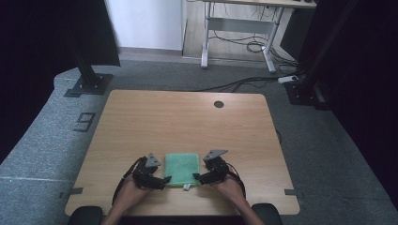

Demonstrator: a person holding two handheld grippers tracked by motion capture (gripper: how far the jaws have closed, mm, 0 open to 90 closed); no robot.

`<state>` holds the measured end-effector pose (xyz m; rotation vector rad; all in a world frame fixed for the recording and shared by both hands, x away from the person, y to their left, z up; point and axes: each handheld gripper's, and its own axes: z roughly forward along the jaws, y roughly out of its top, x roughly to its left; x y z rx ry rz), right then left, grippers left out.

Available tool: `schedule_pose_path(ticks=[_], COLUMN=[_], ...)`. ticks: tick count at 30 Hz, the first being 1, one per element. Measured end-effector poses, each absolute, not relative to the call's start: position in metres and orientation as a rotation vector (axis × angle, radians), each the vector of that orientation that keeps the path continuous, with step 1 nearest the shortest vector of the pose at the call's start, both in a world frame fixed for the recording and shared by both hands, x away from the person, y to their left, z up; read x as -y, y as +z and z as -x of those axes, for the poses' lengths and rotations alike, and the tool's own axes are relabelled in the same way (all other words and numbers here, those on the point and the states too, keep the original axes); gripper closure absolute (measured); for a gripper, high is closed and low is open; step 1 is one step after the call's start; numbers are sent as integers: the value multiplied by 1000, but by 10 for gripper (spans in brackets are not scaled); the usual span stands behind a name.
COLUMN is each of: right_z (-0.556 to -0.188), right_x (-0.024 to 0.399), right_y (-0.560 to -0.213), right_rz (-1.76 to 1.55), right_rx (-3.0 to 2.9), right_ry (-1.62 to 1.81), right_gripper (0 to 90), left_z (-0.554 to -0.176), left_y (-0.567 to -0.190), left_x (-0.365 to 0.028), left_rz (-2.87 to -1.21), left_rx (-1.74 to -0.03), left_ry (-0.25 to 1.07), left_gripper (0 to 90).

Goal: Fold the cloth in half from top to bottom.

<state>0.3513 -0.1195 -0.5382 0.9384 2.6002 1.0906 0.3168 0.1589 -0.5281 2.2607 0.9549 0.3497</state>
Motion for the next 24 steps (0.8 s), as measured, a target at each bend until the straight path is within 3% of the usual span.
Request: schedule_pose_path(ticks=[24], right_z=[-341], right_x=[118], right_y=[-543], right_rz=[-929], right_rx=[-2591], right_ry=[1060], right_gripper=[229], left_z=[-322], left_y=[-540], left_x=[-163], left_rz=[-2242], left_rx=[-967], left_ry=[379], left_gripper=[145])
